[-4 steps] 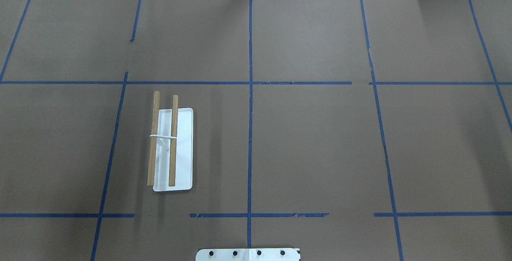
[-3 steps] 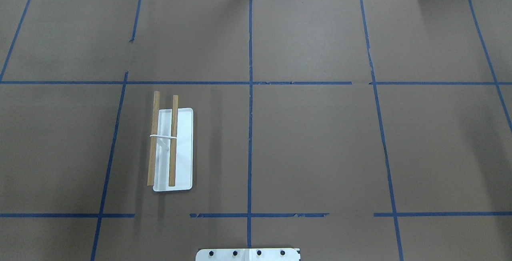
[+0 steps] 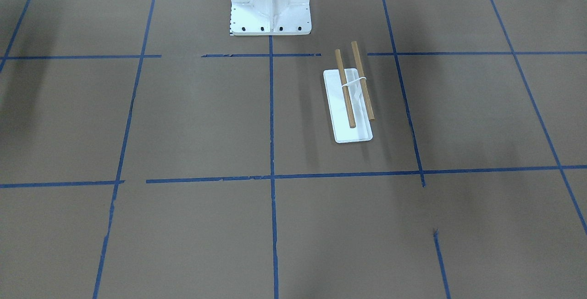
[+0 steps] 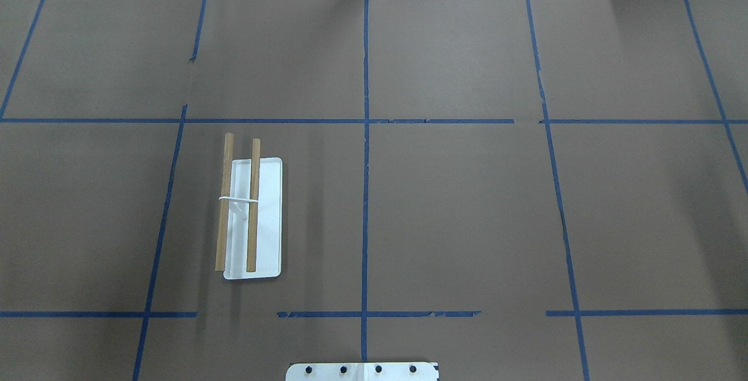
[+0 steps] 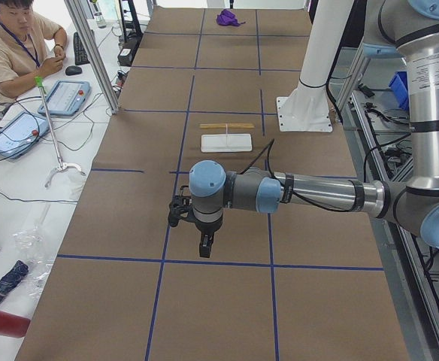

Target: Hang towel on rack

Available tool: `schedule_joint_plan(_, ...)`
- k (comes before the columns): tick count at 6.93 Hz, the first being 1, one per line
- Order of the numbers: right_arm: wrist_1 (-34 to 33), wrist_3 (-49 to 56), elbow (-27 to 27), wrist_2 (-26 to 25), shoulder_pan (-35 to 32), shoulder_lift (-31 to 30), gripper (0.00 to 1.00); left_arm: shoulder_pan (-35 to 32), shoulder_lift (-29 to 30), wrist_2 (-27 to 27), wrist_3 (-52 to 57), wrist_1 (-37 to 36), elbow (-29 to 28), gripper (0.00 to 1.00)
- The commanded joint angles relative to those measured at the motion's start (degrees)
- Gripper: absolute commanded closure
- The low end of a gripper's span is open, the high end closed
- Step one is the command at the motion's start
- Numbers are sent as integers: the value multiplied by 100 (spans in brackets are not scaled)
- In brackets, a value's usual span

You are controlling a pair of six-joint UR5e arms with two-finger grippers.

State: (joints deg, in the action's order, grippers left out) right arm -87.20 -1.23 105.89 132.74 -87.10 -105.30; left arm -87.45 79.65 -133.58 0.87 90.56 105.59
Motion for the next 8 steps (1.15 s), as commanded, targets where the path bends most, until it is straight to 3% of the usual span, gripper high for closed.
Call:
schedule_joint_plan(1, -60, -35, 151, -64, 9, 262, 0, 0, 7, -2, -8, 599, 40, 0)
schedule_joint_plan(4, 96, -26, 239, -38, 0, 800, 0, -9, -46, 16, -51, 2766, -74, 0)
schedule_joint_plan(6, 1165, -70, 284, 15, 70, 801, 0, 9, 129, 16, -69, 4367, -468, 0)
schedule_joint_plan(8, 1380, 79, 39, -89, 70, 339, 0, 18, 341, -342, -43, 4951, -846, 0)
